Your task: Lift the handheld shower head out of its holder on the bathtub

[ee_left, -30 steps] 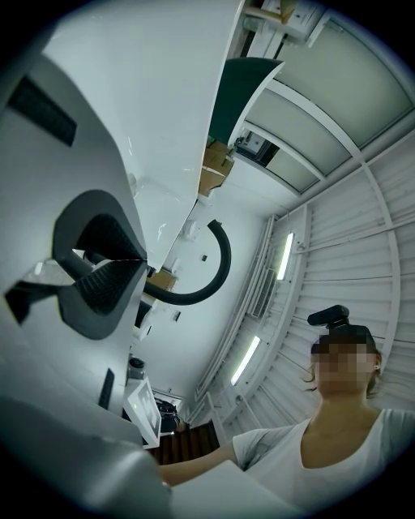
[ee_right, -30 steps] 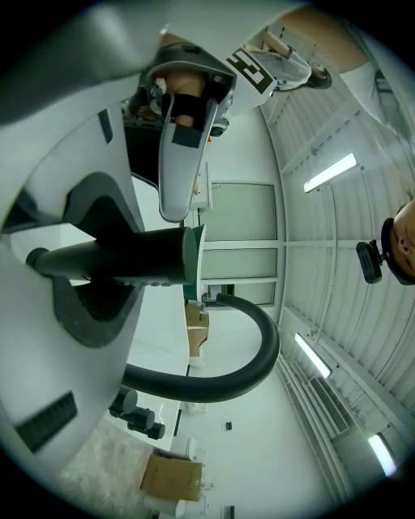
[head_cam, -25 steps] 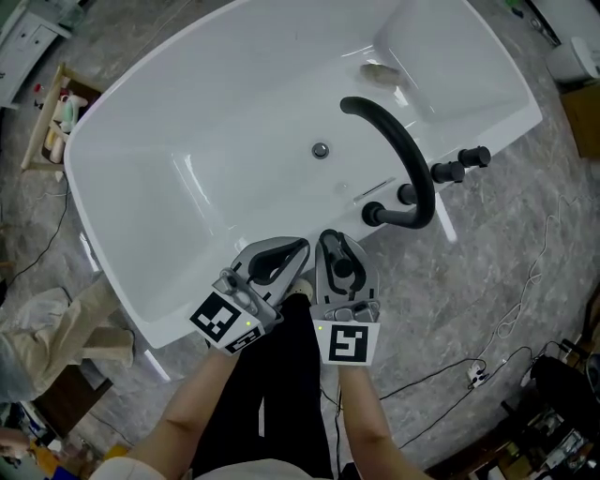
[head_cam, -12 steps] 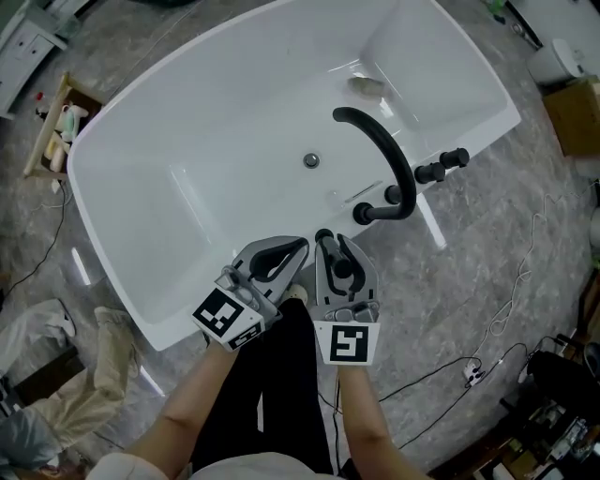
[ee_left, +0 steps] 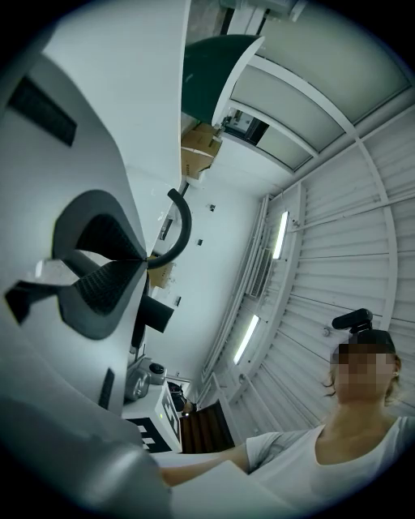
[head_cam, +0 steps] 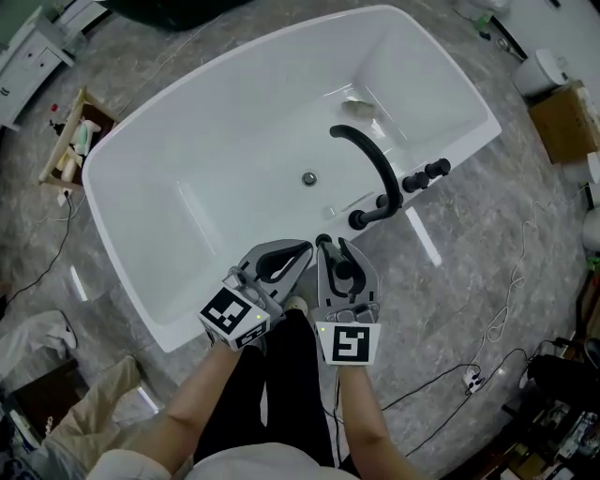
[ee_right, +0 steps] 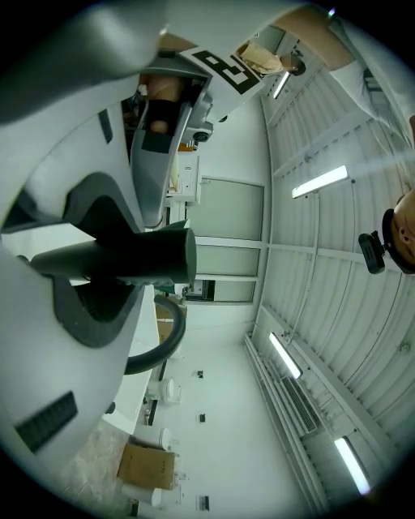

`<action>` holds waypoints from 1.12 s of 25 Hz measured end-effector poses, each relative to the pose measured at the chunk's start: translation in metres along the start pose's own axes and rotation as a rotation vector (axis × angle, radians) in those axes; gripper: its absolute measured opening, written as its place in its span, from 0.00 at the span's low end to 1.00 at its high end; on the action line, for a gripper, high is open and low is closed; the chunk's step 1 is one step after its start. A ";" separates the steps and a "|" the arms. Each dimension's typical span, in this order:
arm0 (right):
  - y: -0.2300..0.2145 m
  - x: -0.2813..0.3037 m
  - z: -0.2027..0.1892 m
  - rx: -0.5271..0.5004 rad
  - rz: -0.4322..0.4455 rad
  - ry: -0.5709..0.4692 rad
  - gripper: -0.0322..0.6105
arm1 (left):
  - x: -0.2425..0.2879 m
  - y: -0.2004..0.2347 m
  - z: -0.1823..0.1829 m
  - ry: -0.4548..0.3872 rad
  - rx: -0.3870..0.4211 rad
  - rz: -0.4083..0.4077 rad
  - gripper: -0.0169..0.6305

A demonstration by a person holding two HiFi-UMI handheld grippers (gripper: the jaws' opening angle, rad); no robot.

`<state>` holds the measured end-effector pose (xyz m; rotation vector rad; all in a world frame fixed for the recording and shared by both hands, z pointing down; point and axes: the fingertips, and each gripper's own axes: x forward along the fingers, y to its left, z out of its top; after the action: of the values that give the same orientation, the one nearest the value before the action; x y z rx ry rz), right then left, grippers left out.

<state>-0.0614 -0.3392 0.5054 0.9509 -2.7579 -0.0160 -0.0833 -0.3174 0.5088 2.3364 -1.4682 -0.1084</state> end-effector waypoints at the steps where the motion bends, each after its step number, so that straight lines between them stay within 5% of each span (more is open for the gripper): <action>1: 0.001 -0.003 0.004 -0.002 -0.003 -0.002 0.23 | -0.003 -0.002 0.003 0.000 0.005 0.001 0.04; 28: 0.058 -0.121 0.132 -0.034 -0.096 -0.150 0.23 | -0.094 -0.104 0.084 -0.085 0.091 -0.109 0.04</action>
<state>-0.0326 -0.2283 0.3563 1.1144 -2.8331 -0.1559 -0.0595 -0.2175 0.3817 2.5140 -1.4115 -0.1758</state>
